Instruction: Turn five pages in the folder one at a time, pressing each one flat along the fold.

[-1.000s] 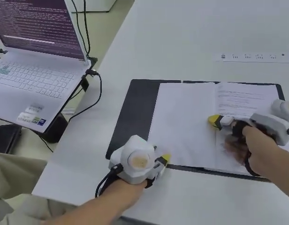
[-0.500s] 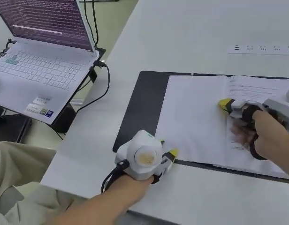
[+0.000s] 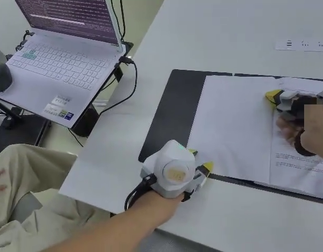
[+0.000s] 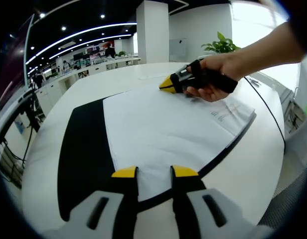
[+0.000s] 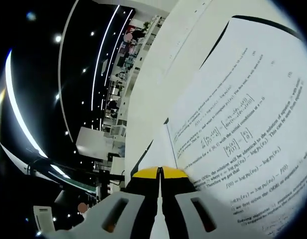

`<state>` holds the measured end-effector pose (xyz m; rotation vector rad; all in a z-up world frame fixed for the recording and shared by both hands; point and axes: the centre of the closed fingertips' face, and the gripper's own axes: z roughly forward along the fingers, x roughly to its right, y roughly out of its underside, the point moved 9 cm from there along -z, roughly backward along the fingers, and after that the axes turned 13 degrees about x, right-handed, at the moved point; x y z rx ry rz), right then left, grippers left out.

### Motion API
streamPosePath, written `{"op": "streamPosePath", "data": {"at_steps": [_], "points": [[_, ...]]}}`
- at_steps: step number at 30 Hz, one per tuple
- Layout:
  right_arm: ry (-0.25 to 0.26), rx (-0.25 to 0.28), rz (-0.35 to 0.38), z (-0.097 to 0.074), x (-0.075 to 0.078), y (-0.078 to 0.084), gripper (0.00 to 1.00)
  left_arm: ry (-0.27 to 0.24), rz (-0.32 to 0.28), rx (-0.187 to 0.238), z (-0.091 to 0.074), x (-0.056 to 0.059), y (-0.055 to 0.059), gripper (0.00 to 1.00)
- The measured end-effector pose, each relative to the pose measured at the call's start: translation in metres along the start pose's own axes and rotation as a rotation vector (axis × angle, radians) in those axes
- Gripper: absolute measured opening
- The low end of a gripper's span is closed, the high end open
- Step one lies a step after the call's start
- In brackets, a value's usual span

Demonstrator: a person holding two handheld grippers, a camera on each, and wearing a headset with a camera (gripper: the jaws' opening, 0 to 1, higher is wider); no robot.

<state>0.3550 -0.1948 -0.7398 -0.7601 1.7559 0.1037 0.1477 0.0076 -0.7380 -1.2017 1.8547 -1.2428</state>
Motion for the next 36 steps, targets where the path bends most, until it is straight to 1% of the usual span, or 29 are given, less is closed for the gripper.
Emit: {"op": "streamPosePath", "data": {"at_steps": [1, 3, 6, 7, 9, 12, 14, 18, 21, 23, 26, 28, 29, 33, 34, 35, 36], "points": [[0.005, 0.0, -0.014, 0.004, -0.001, -0.002, 0.0, -0.001, 0.0, 0.001, 0.0, 0.0, 0.0, 0.24], [0.005, 0.01, -0.017, 0.01, -0.002, -0.005, 0.0, -0.001, -0.001, 0.002, 0.0, 0.0, 0.0, 0.24], [0.008, 0.032, -0.038, 0.021, -0.005, -0.012, 0.0, -0.001, 0.0, 0.004, 0.0, 0.0, 0.001, 0.24], [0.018, 0.058, -0.027, 0.025, -0.004, -0.015, 0.0, -0.001, -0.002, 0.005, 0.0, 0.0, 0.001, 0.24], [0.019, 0.081, -0.006, 0.03, -0.004, -0.019, 0.0, -0.001, -0.001, 0.006, 0.0, 0.0, 0.001, 0.24], [0.027, 0.095, 0.025, 0.036, -0.002, -0.023, 0.0, -0.001, -0.001, 0.006, 0.0, 0.0, 0.001, 0.24], [0.027, 0.112, 0.024, 0.037, -0.003, -0.024, 0.0, -0.001, -0.002, 0.007, 0.0, 0.0, 0.001, 0.24], [0.027, 0.117, 0.042, 0.039, -0.002, -0.025, 0.0, -0.002, -0.005, 0.008, 0.0, 0.0, 0.001, 0.24], [0.032, 0.093, 0.06, 0.033, -0.001, -0.023, 0.0, -0.002, -0.005, 0.009, 0.0, 0.0, 0.001, 0.24], [0.027, 0.073, 0.05, 0.029, -0.001, -0.02, 0.0, -0.003, -0.006, 0.009, 0.0, 0.0, 0.001, 0.24], [0.02, 0.029, 0.067, 0.019, 0.0, -0.014, 0.0, -0.003, -0.006, 0.008, 0.0, 0.0, 0.0, 0.24], [0.017, 0.019, 0.089, 0.013, 0.003, -0.011, 0.0, -0.003, -0.008, 0.007, 0.0, 0.0, 0.0, 0.24], [0.015, 0.001, 0.09, 0.009, 0.004, -0.009, 0.0, -0.003, -0.007, 0.006, 0.0, 0.0, 0.0, 0.24], [-0.003, -0.034, 0.09, -0.004, 0.005, -0.003, 0.0, -0.004, -0.01, 0.008, 0.0, 0.001, 0.0, 0.24], [-0.004, -0.046, 0.08, -0.008, 0.006, -0.001, 0.0, -0.003, -0.008, 0.006, 0.0, 0.0, 0.0, 0.24], [-0.004, -0.046, 0.086, -0.012, 0.007, -0.001, 0.0, -0.003, -0.008, 0.005, 0.0, 0.0, 0.0, 0.24], [-0.002, -0.056, 0.104, -0.016, 0.008, 0.001, 0.0, -0.003, -0.007, 0.004, 0.0, 0.0, 0.0, 0.24]]}}
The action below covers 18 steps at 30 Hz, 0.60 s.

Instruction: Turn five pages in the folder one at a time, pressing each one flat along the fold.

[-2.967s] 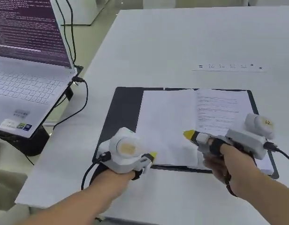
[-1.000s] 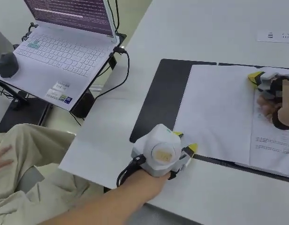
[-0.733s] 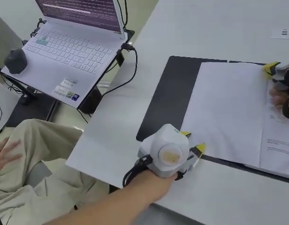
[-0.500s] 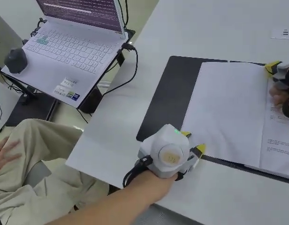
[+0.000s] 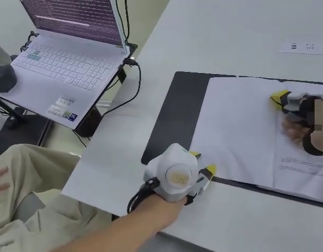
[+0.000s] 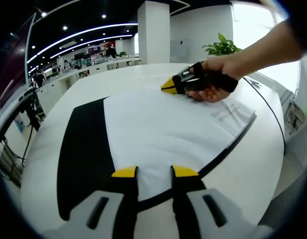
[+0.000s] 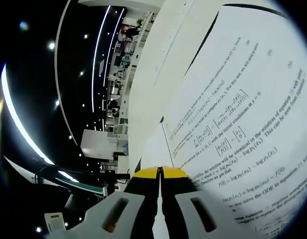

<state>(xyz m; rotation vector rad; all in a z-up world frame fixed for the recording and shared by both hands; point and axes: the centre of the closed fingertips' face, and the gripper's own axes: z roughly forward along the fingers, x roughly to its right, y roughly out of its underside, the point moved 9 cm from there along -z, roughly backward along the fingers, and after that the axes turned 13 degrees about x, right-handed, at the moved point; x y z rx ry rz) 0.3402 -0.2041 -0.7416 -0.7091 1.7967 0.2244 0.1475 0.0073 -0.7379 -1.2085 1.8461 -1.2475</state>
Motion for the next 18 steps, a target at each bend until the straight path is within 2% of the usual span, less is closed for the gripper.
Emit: {"op": "streamPosePath", "data": {"at_steps": [5, 16, 18], "points": [[-0.006, -0.048, 0.022, -0.014, 0.005, 0.008, 0.0, -0.001, -0.002, 0.007, 0.0, 0.0, 0.001, 0.24], [-0.016, -0.09, 0.031, -0.04, 0.014, 0.023, 0.0, 0.001, 0.002, 0.003, -0.001, 0.0, 0.0, 0.24], [-0.015, -0.113, 0.026, -0.046, 0.016, 0.029, 0.0, 0.002, 0.003, 0.002, -0.001, 0.0, 0.0, 0.24]]}}
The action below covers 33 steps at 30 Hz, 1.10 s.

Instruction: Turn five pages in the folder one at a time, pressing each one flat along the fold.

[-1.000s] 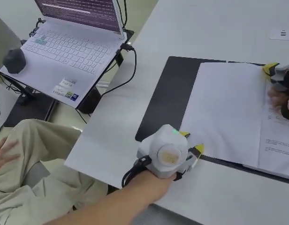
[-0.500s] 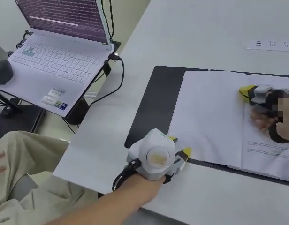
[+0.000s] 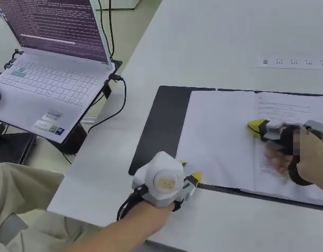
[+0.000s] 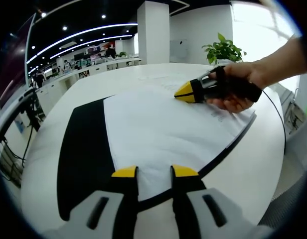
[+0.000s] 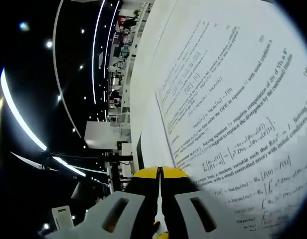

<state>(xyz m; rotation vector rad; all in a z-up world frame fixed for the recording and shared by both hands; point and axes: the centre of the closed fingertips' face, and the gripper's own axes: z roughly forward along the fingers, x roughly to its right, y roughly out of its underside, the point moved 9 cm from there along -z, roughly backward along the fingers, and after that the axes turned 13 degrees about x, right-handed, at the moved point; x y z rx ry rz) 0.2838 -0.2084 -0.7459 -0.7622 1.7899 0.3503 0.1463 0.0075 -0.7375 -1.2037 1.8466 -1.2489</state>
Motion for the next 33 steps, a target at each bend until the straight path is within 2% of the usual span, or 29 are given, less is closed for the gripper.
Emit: {"op": "streamPosePath", "data": {"at_steps": [12, 21, 27, 33], "points": [[-0.001, -0.067, 0.001, -0.036, 0.016, 0.036, 0.0, 0.0, -0.001, 0.003, -0.001, 0.001, 0.0, 0.24], [0.002, -0.122, 0.014, -0.074, 0.023, 0.073, 0.0, -0.004, -0.01, 0.005, -0.001, 0.001, 0.0, 0.24], [-0.003, -0.104, 0.099, -0.097, 0.034, 0.092, 0.0, -0.007, -0.015, 0.0, -0.001, 0.001, -0.001, 0.24], [0.024, -0.114, 0.105, -0.112, 0.039, 0.106, 0.0, -0.005, -0.011, -0.014, 0.001, 0.001, -0.002, 0.24]]}}
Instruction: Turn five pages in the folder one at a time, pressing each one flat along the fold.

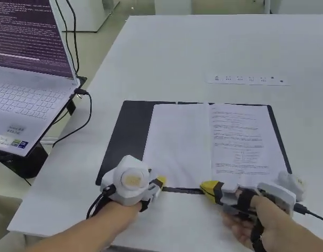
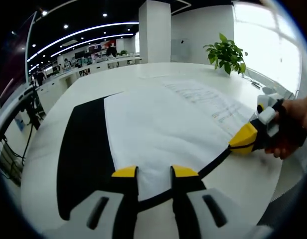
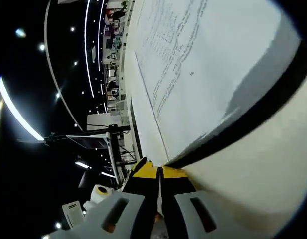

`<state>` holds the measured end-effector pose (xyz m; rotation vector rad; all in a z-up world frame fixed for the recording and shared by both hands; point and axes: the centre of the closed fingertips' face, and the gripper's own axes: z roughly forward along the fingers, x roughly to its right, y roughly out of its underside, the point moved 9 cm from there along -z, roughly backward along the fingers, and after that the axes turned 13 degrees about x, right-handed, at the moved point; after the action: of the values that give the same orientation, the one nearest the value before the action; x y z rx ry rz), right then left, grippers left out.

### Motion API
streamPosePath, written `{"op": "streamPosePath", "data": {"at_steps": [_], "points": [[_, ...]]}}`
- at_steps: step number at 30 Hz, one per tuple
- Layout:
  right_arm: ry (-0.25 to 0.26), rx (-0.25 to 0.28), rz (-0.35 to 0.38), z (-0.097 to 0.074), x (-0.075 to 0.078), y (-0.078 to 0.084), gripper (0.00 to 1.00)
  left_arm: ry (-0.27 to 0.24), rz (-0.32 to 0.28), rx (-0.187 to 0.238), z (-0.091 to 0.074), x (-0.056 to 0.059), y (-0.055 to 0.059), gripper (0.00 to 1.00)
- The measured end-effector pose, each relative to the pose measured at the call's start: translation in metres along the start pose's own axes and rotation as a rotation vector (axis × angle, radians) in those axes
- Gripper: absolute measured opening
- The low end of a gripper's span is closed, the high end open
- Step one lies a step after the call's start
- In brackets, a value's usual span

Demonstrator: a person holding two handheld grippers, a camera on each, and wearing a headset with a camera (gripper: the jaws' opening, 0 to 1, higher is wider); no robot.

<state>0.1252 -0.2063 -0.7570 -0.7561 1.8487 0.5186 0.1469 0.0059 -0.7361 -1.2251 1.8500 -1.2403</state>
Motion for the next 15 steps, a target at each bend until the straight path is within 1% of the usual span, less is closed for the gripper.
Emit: {"op": "streamPosePath", "data": {"at_steps": [1, 3, 5, 6, 7, 8, 10, 11, 13, 14, 15], "points": [[0.01, 0.001, 0.01, -0.002, 0.002, 0.003, 0.0, -0.001, -0.002, -0.003, 0.0, 0.0, -0.001, 0.24], [-0.024, 0.018, 0.044, -0.009, -0.004, 0.009, 0.0, -0.004, 0.002, -0.021, 0.001, 0.001, -0.003, 0.24], [-0.044, 0.024, 0.03, -0.015, -0.011, 0.012, 0.0, -0.013, -0.007, -0.039, 0.001, 0.001, -0.005, 0.23], [-0.055, 0.02, 0.013, -0.019, -0.017, 0.014, 0.0, -0.023, -0.013, -0.065, -0.001, 0.002, -0.006, 0.22], [-0.066, 0.021, -0.007, -0.022, -0.021, 0.014, 0.0, -0.033, -0.027, -0.081, -0.002, 0.002, -0.007, 0.21], [-0.079, 0.023, -0.03, -0.026, -0.026, 0.014, 0.0, -0.044, -0.049, -0.08, -0.004, 0.002, -0.009, 0.2], [-0.098, 0.039, -0.106, -0.038, -0.037, 0.013, 0.0, -0.038, -0.076, -0.044, -0.01, 0.004, -0.016, 0.21], [-0.105, 0.055, -0.158, -0.046, -0.044, 0.011, 0.0, -0.035, -0.092, -0.03, -0.017, 0.005, -0.021, 0.21], [-0.119, 0.092, -0.228, -0.058, -0.053, 0.008, 0.0, -0.037, -0.11, -0.014, -0.026, 0.005, -0.029, 0.2], [-0.125, 0.112, -0.272, -0.068, -0.058, 0.004, 0.0, -0.03, -0.113, 0.016, -0.034, 0.006, -0.037, 0.2], [-0.135, 0.146, -0.307, -0.078, -0.064, 0.0, 0.0, -0.027, -0.134, 0.04, -0.043, 0.007, -0.044, 0.2]]}}
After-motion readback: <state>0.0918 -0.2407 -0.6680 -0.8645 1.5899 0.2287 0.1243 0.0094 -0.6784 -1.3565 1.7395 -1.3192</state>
